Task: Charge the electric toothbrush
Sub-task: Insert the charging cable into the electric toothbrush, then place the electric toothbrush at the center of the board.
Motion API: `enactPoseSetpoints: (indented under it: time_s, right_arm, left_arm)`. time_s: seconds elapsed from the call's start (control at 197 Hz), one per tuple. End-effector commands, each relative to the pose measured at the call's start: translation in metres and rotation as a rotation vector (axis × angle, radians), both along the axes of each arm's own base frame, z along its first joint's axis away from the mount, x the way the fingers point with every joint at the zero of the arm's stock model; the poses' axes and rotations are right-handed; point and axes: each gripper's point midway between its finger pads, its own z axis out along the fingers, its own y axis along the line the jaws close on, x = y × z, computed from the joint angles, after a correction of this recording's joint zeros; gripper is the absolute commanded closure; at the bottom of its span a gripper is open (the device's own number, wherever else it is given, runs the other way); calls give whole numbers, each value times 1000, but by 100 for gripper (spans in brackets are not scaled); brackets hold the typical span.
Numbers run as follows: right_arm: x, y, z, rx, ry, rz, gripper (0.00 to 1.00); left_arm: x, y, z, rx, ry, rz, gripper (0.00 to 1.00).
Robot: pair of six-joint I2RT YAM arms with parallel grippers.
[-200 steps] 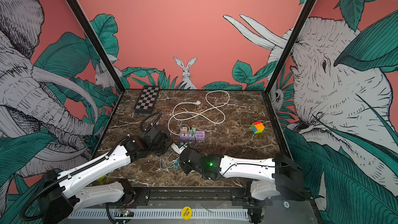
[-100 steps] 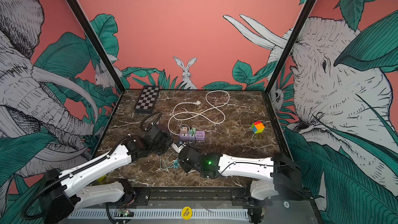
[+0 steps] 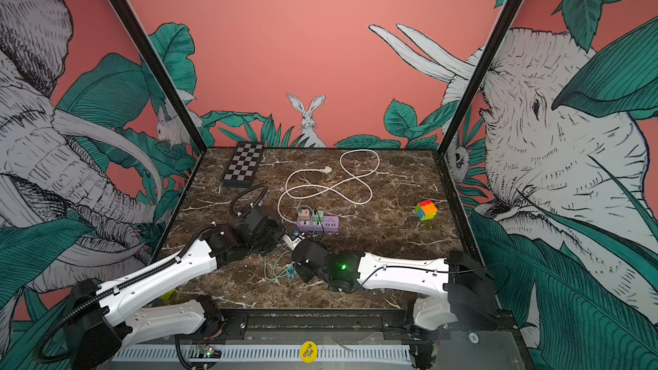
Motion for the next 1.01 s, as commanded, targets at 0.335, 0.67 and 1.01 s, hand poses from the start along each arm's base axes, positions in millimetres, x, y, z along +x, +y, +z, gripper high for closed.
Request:
enactPoseSetpoints:
  time_s: [0.335, 0.67, 1.01]
  right_arm:
    - [25, 35, 77, 284, -130, -34, 100]
    - [8, -6, 77, 256, -149, 2, 55]
    - [10, -57, 87, 140, -273, -27, 26]
  left_arm:
    - [-29, -7, 3, -70, 35, -80, 100]
    - [-15, 55, -12, 91, 77, -29, 100]
    - [11, 94, -28, 214, 116, -104, 100]
